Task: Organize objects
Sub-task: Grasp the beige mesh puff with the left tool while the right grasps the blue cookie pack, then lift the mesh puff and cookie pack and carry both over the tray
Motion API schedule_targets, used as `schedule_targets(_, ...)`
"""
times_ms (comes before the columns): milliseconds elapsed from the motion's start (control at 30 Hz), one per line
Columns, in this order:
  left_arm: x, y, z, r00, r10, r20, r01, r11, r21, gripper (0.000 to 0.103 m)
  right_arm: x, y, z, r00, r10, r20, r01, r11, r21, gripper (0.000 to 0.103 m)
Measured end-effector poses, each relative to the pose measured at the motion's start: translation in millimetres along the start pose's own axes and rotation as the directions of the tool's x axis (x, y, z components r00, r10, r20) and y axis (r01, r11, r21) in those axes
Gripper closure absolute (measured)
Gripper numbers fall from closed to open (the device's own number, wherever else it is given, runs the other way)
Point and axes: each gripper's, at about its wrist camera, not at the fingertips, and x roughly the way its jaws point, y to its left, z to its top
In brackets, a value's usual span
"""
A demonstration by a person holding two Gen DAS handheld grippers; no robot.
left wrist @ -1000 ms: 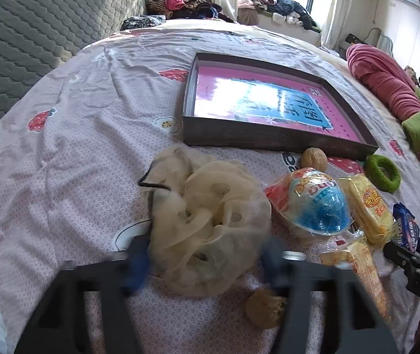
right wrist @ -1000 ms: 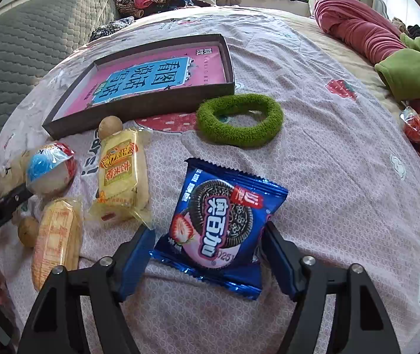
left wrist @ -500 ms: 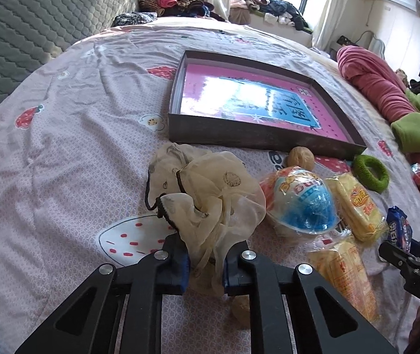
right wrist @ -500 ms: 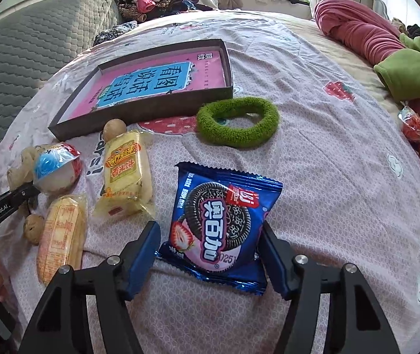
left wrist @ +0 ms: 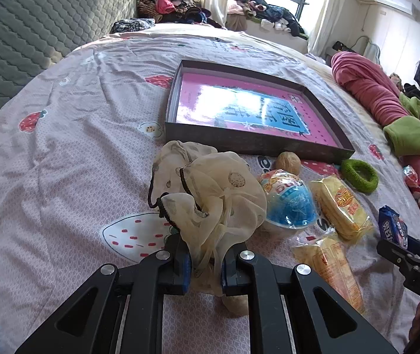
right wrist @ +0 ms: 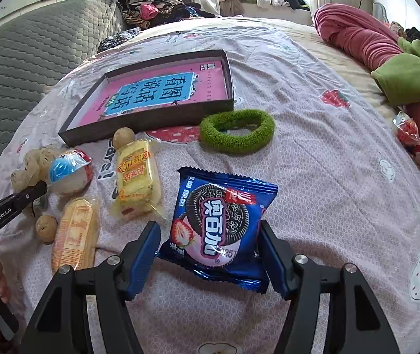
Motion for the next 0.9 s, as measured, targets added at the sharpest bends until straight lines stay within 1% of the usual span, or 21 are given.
schedule_targets(167, -7.7, -2.3, -3.2, 1.000, -0.001, 0.011, 0.002, 1.000, -0.004, 0.089, -5.5, 2.4, -0.4, 1.000, 0.000, 0.003, 0.000, 1.000, -0.006, 0.038)
schedule_targets(367, -15.6, -6.0, -4.7, 1.000, -0.007, 0.024, 0.007, 1.000, -0.002, 0.089, -10.3, 4.6, -5.9, 1.000, 0.023, -0.003, -0.023, 1.000, -0.005, 0.039)
schedule_targets(667, -32.8, -5.7, -0.9, 0.999, -0.004, 0.051, 0.005, 1.000, -0.005, 0.089, -34.9, 11.9, 1.1, 0.998, 0.034, 0.050, -0.033, 0.999, -0.019, 0.039)
schedule_targets(900, -50.1, -12.3, 4.4, 0.997, 0.003, 0.078, -0.003, 1.000, 0.009, 0.089, -52.4, 28.3, 10.1, 0.994, 0.061, 0.086, -0.057, 0.997, -0.053, 0.039)
